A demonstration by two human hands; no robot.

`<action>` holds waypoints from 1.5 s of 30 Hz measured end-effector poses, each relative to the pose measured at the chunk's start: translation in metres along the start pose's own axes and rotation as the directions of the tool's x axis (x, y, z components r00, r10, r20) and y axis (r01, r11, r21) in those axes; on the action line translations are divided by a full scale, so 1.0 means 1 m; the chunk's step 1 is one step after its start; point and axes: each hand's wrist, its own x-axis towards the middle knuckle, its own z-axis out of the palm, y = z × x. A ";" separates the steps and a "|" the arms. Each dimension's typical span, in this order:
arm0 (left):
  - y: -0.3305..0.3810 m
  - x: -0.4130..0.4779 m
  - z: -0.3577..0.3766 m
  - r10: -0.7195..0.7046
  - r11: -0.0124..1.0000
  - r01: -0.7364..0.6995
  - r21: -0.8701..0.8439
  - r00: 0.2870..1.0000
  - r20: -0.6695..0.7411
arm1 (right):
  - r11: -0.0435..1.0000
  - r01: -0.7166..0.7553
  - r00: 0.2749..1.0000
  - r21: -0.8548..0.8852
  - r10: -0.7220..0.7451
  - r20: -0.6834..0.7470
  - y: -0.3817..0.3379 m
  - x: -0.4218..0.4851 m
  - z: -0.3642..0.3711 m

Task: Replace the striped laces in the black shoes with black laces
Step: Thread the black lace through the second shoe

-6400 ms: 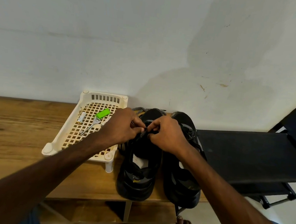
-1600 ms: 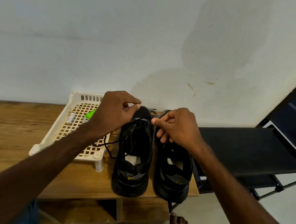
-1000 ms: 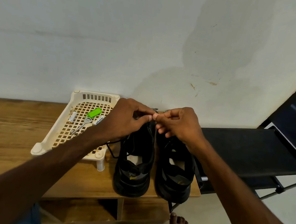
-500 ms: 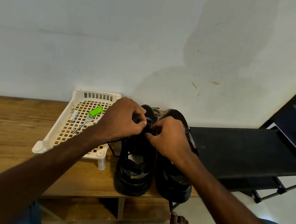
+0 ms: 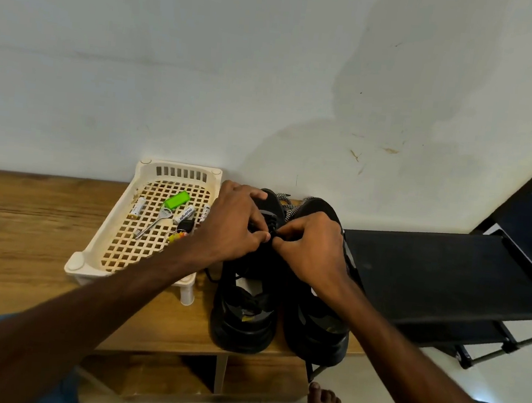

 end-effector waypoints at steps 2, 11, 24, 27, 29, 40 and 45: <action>0.002 0.000 0.001 0.005 1.000 -0.005 0.012 1.000 0.005 | 1.000 -0.002 1.000 0.012 0.002 -0.002 0.000 0.000 0.000; -0.001 0.000 0.012 -0.006 1.000 0.007 0.025 0.999 -0.034 | 1.000 0.023 1.000 0.003 -0.024 0.003 0.000 -0.001 0.000; 0.003 -0.003 0.012 -0.212 0.957 0.218 -0.192 0.976 0.054 | 0.998 -0.018 0.992 0.058 0.010 0.128 0.004 0.001 -0.010; 0.007 -0.006 0.015 -0.258 0.949 0.251 -0.192 0.966 -0.011 | 0.998 -0.020 0.989 0.065 0.010 0.148 0.003 0.002 -0.009; 0.011 -0.009 0.020 -0.273 0.949 0.257 -0.181 0.960 -0.068 | 0.994 -0.047 0.984 0.098 0.029 0.178 0.003 0.004 -0.008; 0.009 -0.008 0.014 -0.232 0.973 0.232 -0.009 0.973 -0.017 | 0.845 -0.099 0.990 0.525 0.032 0.135 0.001 0.015 -0.029; -0.003 0.003 -0.017 -0.267 0.948 0.215 -0.232 0.939 -0.219 | 0.122 -0.205 0.979 0.971 0.030 0.203 0.005 0.019 -0.055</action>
